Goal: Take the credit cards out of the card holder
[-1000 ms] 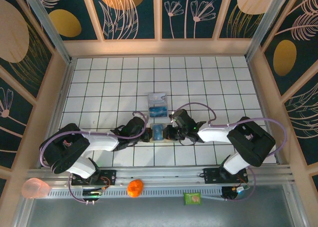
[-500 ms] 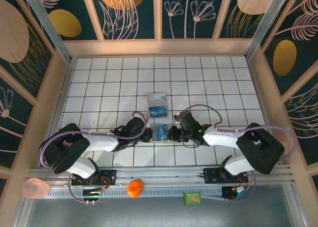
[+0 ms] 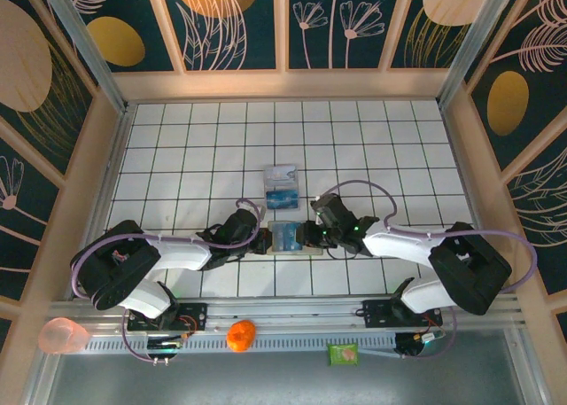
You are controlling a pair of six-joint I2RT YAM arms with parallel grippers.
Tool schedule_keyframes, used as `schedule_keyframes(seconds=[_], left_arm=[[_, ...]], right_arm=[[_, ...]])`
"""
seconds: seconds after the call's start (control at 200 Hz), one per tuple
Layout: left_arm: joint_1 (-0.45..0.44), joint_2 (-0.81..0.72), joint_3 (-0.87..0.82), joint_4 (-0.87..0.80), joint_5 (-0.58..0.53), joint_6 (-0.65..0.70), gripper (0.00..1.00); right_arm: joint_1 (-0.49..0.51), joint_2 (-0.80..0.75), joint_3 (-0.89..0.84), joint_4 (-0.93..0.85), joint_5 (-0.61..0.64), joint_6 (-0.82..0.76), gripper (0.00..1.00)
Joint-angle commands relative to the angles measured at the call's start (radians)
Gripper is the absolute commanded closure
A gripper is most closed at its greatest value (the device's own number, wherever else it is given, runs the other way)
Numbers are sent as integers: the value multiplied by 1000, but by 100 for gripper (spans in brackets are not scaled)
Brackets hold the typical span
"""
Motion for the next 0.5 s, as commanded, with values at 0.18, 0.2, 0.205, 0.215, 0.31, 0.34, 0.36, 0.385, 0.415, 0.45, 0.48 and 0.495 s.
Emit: schedule_keyframes(seconds=[0.18, 0.2, 0.205, 0.215, 0.31, 0.34, 0.36, 0.385, 0.415, 0.45, 0.48, 0.495], left_arm=[[0, 11, -4, -58, 26, 7, 100], [0, 11, -4, -58, 28, 7, 100], [0, 11, -4, -58, 28, 7, 100], [0, 11, -4, -59, 27, 7, 100], [1, 13, -1, -57, 33, 9, 100], [0, 14, 1, -59, 35, 10, 100], [0, 14, 0, -59, 35, 10, 100], [0, 15, 0, -59, 37, 10, 100], [0, 15, 0, -59, 38, 10, 100], [1, 15, 0, -58, 40, 12, 100], [0, 15, 0, -57, 42, 13, 100], [0, 15, 1, -58, 43, 13, 100]], right_arm=[[-25, 80, 18, 7, 7, -26, 69], [-25, 82, 16, 13, 0, -26, 69], [-26, 82, 16, 15, -1, -26, 69], [-25, 82, 15, 17, -4, -26, 69], [-24, 88, 15, 41, -36, -34, 70], [-24, 90, 17, 44, -43, -36, 70], [-24, 90, 17, 45, -45, -37, 70], [-24, 91, 19, 42, -46, -38, 70], [-24, 92, 22, 40, -45, -40, 70], [-25, 96, 25, 30, -39, -40, 70], [-24, 104, 27, 23, -34, -39, 70], [-25, 107, 28, 20, -33, -39, 70]])
